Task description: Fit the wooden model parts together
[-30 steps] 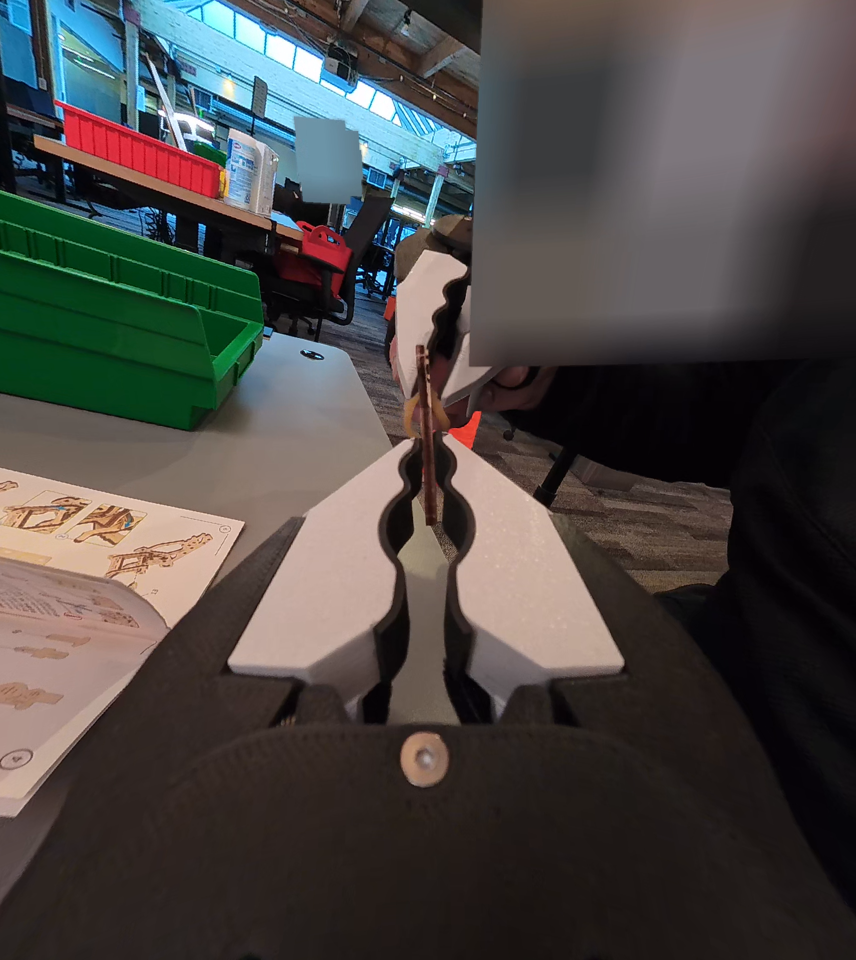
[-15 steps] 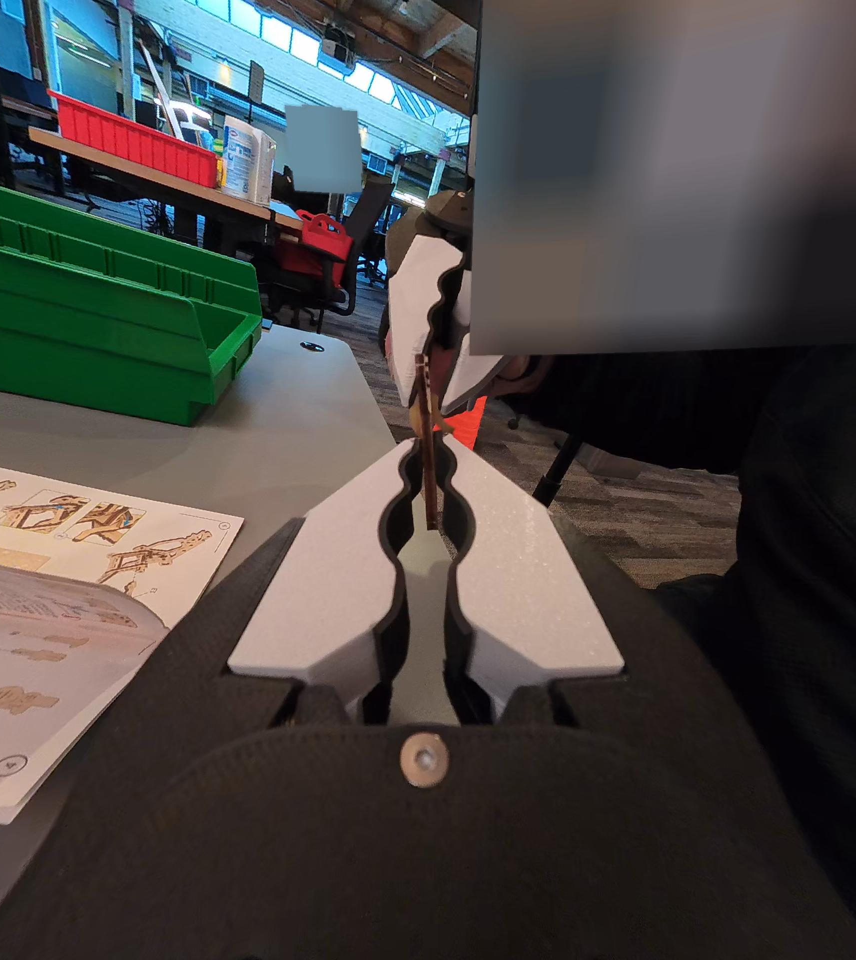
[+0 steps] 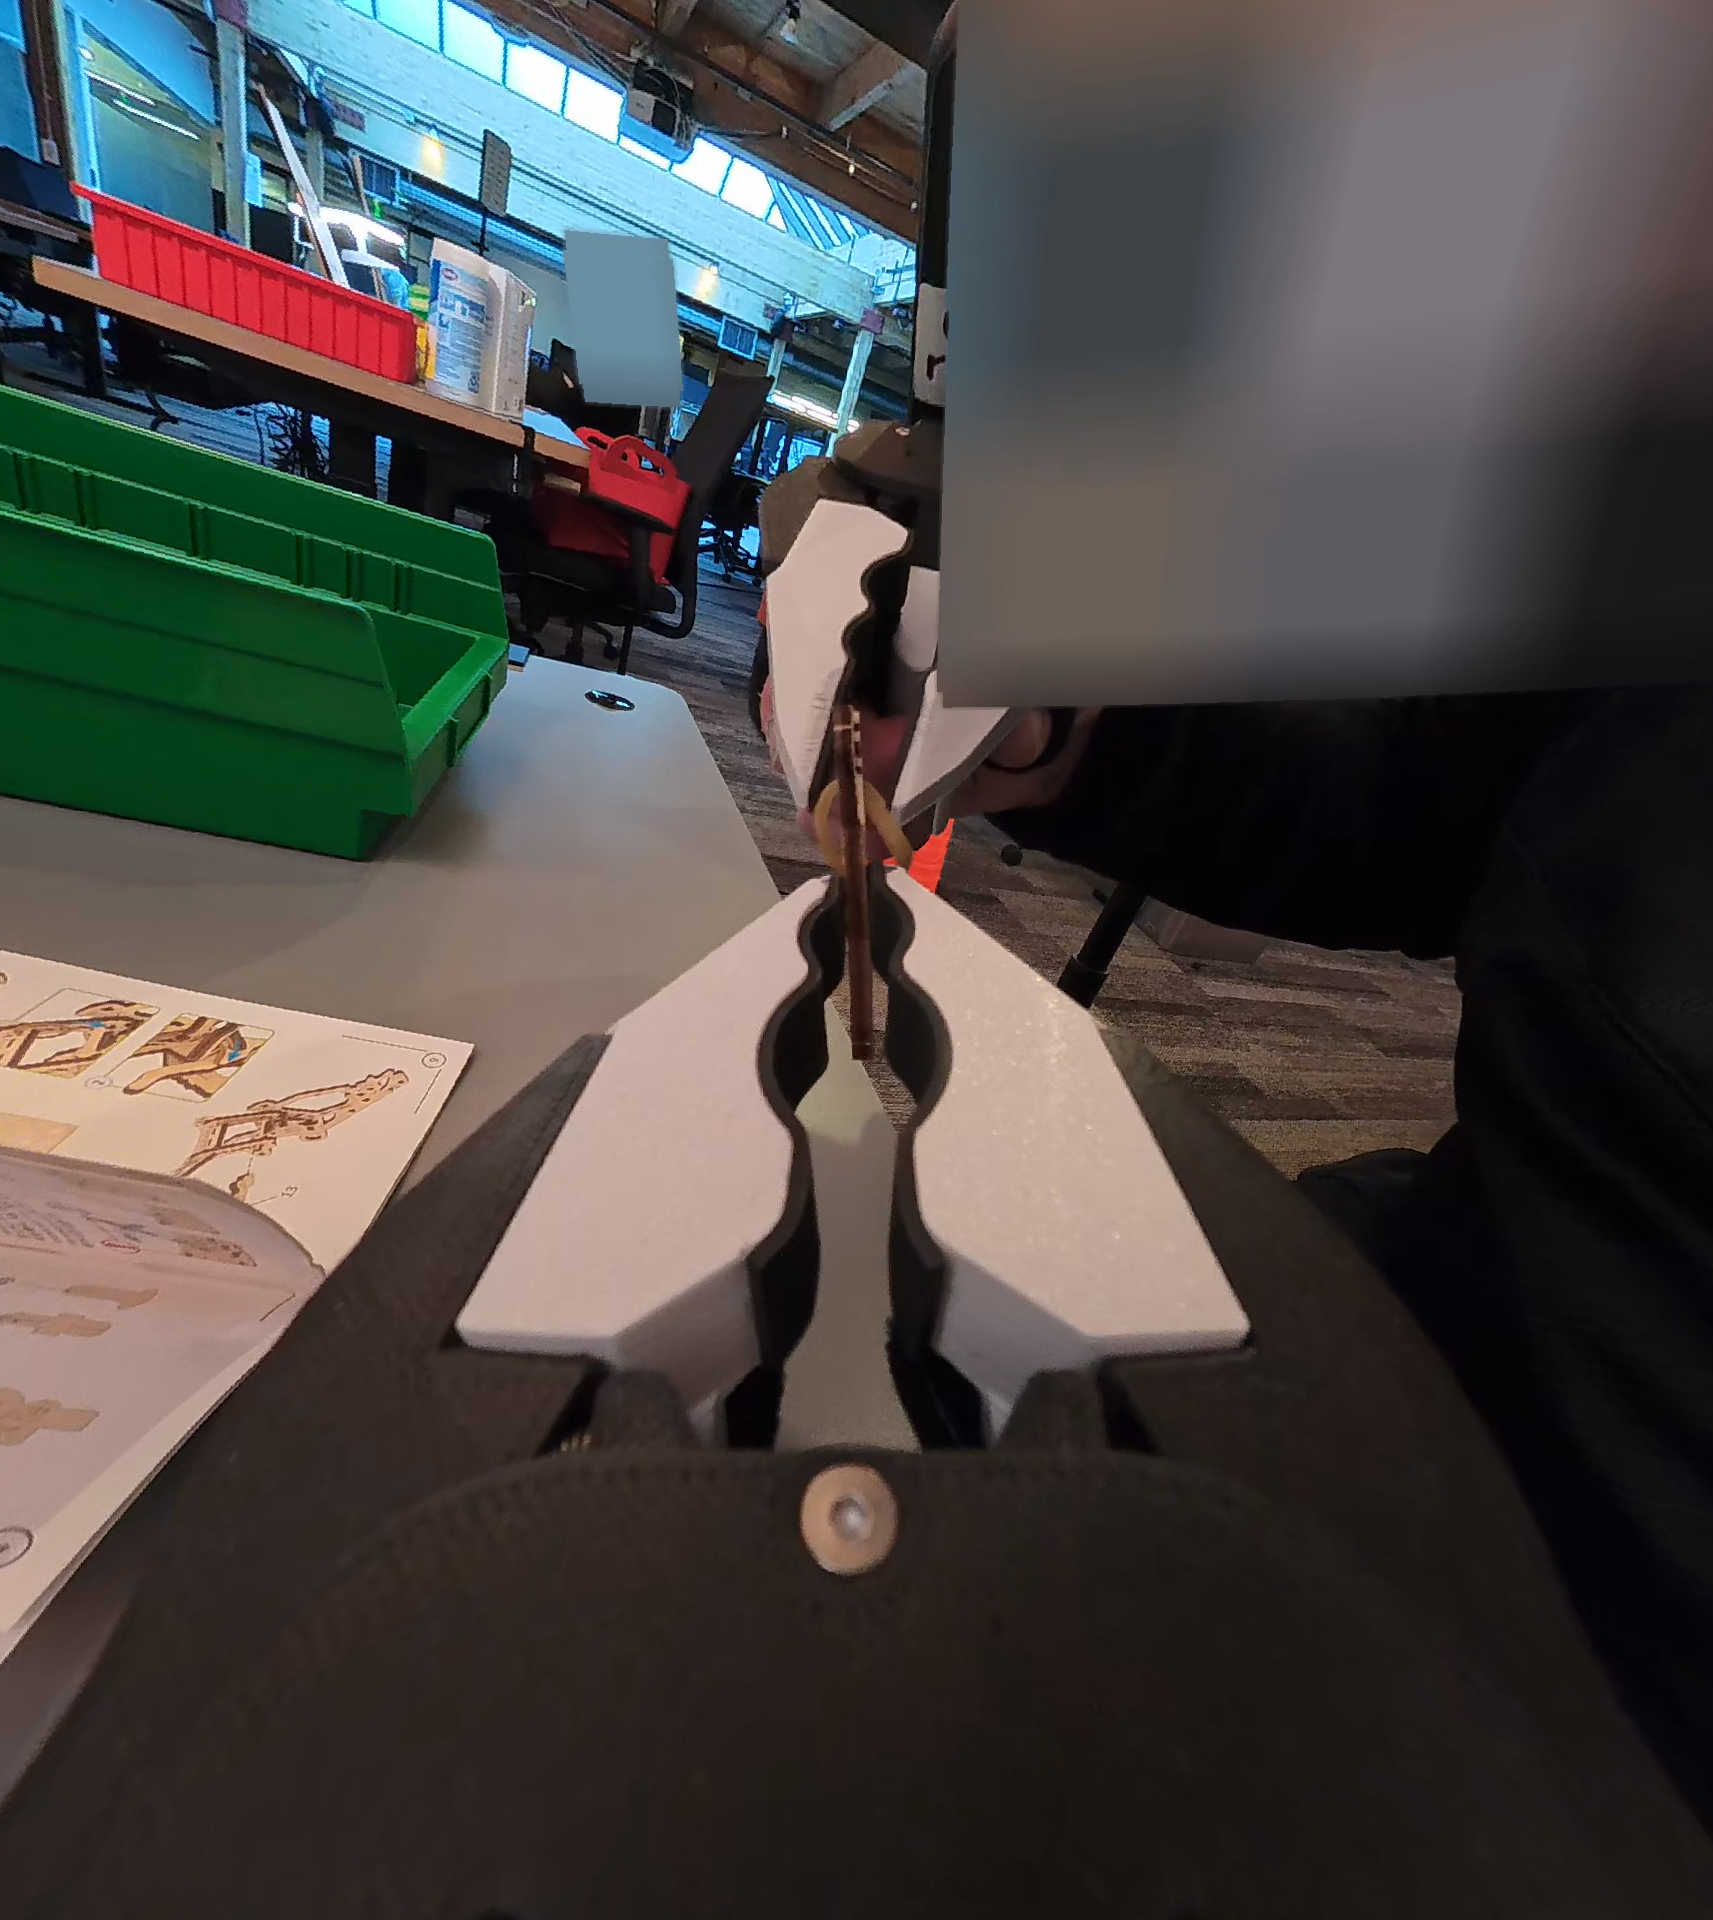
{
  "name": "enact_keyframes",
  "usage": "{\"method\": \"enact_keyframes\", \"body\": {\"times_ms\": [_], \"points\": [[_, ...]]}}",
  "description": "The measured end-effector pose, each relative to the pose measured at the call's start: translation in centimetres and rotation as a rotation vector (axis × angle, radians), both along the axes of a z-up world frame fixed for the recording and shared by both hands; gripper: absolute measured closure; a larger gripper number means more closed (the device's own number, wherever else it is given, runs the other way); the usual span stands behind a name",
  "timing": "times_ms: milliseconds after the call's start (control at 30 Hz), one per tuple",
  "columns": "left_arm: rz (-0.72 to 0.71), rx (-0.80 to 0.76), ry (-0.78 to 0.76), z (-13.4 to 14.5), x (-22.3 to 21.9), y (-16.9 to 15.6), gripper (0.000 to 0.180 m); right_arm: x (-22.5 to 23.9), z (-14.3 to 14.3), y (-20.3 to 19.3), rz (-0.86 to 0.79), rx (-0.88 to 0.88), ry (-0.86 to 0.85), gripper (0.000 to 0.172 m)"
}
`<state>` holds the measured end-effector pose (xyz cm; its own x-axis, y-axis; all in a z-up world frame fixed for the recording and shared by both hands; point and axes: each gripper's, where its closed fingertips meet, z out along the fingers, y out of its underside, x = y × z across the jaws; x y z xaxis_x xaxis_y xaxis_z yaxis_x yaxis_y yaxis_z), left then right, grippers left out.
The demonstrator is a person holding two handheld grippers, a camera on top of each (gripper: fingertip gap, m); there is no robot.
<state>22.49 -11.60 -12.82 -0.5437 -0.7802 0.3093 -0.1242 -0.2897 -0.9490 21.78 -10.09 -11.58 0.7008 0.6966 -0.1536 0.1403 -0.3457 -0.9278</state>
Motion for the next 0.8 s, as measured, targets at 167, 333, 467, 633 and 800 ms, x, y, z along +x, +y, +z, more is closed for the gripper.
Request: {"method": "enact_keyframes", "body": {"times_ms": [167,333,467,633,800], "points": [[-0.008,0.004,-0.001,-0.01,0.0,-0.2,0.179,-0.27,-0.02,-0.04,0.006,0.005,0.024,0.164],[-0.009,0.003,-0.003,0.02,-0.04,-0.21,0.179,-0.52,-0.21,0.01,0.011,0.006,0.033,0.165],[-0.009,0.001,-0.001,-0.04,-0.03,-0.18,0.179,-0.57,-0.27,0.08,0.007,0.004,0.039,0.165],[-0.014,0.003,-0.002,-0.04,-0.02,-0.29,0.179,-0.58,-0.03,0.2,-0.004,0.02,0.064,0.165],[-0.015,0.02,0.009,-0.33,0.07,-0.44,0.179,-0.71,-0.34,0.21,-0.002,0.01,0.059,0.166]]}}
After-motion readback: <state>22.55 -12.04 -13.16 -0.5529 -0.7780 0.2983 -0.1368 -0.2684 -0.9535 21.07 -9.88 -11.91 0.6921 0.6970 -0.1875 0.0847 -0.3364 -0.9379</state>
